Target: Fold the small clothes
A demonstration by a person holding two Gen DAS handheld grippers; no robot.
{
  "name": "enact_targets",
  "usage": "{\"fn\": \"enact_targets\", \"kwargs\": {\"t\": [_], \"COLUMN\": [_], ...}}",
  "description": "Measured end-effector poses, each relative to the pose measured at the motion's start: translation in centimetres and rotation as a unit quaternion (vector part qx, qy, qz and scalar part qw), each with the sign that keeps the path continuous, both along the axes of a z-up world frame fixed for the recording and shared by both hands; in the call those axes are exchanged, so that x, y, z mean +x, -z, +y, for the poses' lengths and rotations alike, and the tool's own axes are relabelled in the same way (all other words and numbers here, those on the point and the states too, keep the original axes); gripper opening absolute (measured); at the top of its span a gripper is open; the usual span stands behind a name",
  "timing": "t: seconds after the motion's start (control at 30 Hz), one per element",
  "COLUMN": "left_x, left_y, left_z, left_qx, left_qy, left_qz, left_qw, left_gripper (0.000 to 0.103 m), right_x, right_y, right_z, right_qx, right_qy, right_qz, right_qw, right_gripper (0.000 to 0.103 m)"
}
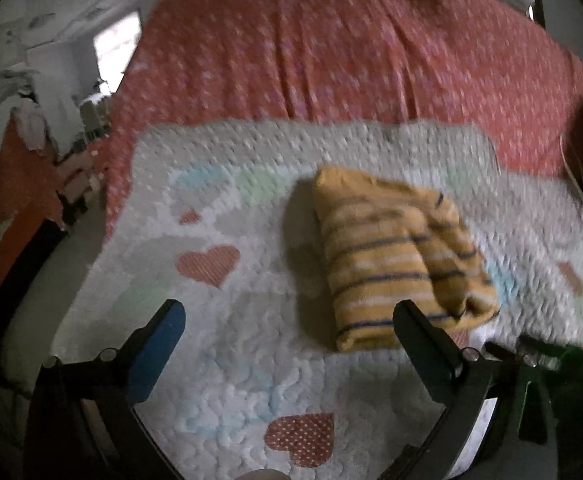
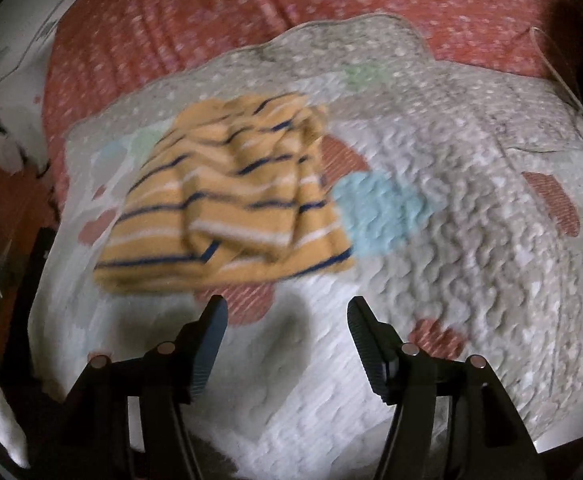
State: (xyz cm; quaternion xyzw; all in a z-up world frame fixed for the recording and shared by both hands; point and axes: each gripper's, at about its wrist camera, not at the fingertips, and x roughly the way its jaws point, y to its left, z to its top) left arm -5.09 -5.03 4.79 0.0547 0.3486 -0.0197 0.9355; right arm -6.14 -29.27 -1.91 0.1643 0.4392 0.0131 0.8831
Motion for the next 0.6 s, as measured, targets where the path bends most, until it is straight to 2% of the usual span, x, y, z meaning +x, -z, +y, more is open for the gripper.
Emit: {"fn": "enact_targets", "kwargs": {"t": [0.2, 0.33, 0.43, 0.6], "left_x": [1.3, 1.3, 1.5, 2.4], "left_y": [3.9, 4.6, 5.0, 6.4], "left_z": [-0.9, -1.3, -1.2, -0.4], "left_qx": [0.016, 0.026, 0.015, -0.010], "left_qy": [0.020, 0.023, 0.026, 0.011], "left_qz": [0.061, 0.070, 0.085, 0.133], "left_qw": [0.9978, 0.9969, 0.9959, 0.9911], "left_gripper": [0.103, 0.103, 0.103, 0.103], "right_x": [0.7, 1.1, 1.3, 1.3], "right_y": [-0.4, -0.1, 0.1, 0.1], "right_z": [-0.5, 0.8, 1.7, 2.2], "right_qx": [-0.010, -0.024, -0.032, -0.035], "right_qy": [0.024, 0.005, -0.005, -0.014], "right_qz": [-0.008, -0.004, -0.005, -0.005], "right_qw": [1.000, 1.000, 0.999, 0.999], "right_gripper": [0.068, 0.068, 0.068, 0.068]}}
